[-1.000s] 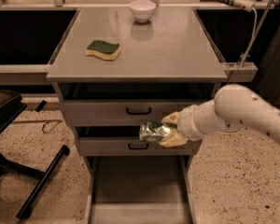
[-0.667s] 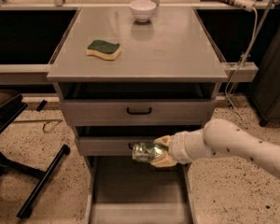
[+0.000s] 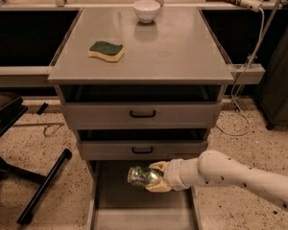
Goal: Place green can into bottom drawer
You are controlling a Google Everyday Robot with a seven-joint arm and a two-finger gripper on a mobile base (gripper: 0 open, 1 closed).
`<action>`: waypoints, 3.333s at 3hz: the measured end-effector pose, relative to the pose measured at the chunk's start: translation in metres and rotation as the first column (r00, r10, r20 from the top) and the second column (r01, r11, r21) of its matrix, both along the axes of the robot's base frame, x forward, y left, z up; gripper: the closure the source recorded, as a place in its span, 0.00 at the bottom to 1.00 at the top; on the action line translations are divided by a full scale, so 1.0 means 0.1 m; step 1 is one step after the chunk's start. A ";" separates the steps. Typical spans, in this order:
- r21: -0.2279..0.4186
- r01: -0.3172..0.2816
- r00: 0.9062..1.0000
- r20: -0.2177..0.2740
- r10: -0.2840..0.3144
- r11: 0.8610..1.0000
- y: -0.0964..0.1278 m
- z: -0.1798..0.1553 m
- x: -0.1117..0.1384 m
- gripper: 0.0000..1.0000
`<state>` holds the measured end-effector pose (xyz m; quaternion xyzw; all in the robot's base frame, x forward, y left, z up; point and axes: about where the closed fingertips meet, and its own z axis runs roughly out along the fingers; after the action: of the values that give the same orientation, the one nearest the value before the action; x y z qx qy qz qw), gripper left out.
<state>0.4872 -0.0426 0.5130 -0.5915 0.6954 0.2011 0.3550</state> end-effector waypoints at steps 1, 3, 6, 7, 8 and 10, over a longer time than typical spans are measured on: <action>0.034 0.036 0.999 -0.035 -0.035 0.999 -0.03 -0.41 -0.06 1.00; -0.021 0.270 0.957 -0.105 -0.271 0.963 -0.49 -1.86 -0.36 1.00; -0.048 0.266 0.964 0.009 -0.266 0.963 -0.36 -2.40 0.45 1.00; -0.021 0.241 0.970 -0.027 -0.242 0.970 -0.31 -2.34 0.43 1.00; -0.040 0.244 0.966 -0.074 -0.247 0.969 -0.32 -2.67 0.39 1.00; -0.079 0.238 0.956 -0.155 -0.248 0.968 -0.28 -3.33 0.48 1.00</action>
Offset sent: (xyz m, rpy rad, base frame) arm -0.0180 -0.0942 -0.2231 0.0036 0.0212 -0.4881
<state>0.5349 -0.0704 0.1805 -0.4933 0.7952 0.1830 0.3012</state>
